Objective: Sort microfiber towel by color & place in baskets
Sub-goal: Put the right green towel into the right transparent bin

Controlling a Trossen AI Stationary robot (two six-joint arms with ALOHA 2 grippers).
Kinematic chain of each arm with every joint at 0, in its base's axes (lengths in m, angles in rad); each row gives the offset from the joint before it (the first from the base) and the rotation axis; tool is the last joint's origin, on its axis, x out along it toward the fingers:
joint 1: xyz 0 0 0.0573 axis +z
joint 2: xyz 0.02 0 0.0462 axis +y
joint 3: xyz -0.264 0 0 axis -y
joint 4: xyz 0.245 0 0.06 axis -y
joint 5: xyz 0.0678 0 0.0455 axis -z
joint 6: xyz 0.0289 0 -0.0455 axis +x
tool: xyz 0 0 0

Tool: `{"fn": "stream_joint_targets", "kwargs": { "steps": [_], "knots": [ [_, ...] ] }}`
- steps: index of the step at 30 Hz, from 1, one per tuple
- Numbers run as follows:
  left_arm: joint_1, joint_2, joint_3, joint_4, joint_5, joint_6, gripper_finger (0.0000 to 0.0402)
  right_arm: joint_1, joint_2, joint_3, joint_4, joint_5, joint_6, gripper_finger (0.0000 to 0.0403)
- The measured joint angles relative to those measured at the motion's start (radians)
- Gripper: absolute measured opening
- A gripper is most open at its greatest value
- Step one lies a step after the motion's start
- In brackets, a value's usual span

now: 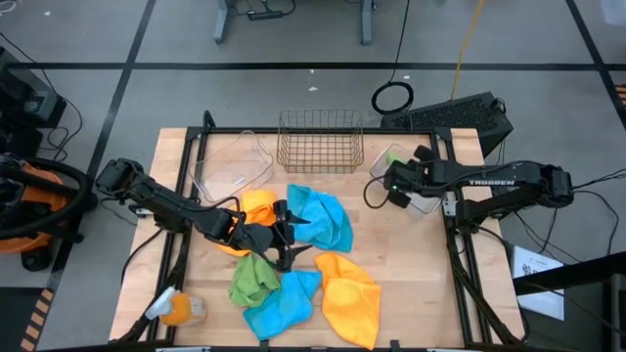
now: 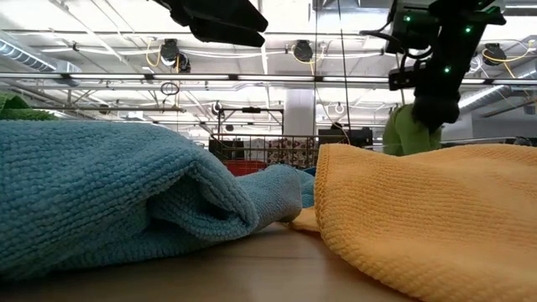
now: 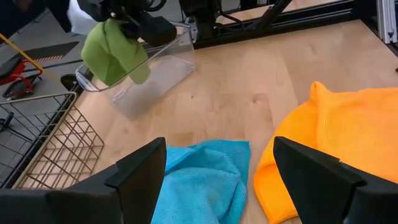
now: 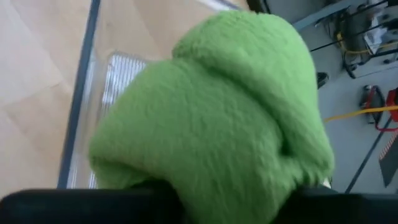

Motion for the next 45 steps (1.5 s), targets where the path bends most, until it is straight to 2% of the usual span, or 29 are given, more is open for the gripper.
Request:
{"fn": "stream_joint_targets", "kwargs": {
  "steps": [10,16,21,25,28,33,38,45],
  "knots": [
    [0.001,0.0,0.0,-0.003,0.0,0.0,0.0301,0.0,0.0,0.0,-0.016,-0.02,0.028,0.0217],
    [0.0,0.0,0.0,-0.014,0.0,0.001,0.0301,0.0,0.0,0.01,-0.042,-0.031,0.069,0.0236],
    [0.0,0.0,0.0,-0.014,0.0,0.001,0.0301,0.015,-0.001,0.066,-0.157,-0.145,0.169,0.0201],
    [0.001,0.0,0.0,-0.014,0.0,0.001,0.0301,0.042,-0.022,0.093,-0.233,-0.145,0.252,0.0145],
    [0.001,0.0,0.0,-0.012,0.0,0.001,0.0301,0.055,-0.047,0.093,-0.153,-0.144,0.244,0.0096],
    [0.001,0.0,0.0,-0.008,0.0,0.001,0.0301,0.041,-0.049,0.094,0.054,-0.143,0.137,0.0011],
    [0.0,0.0,0.0,-0.008,0.005,0.0,0.0301,-0.029,-0.011,0.049,0.156,-0.148,0.098,0.0012],
    [-0.002,0.0,0.0,-0.01,0.007,0.001,0.0301,-0.123,0.022,-0.12,0.289,-0.199,0.064,0.0003]
  ]
}}
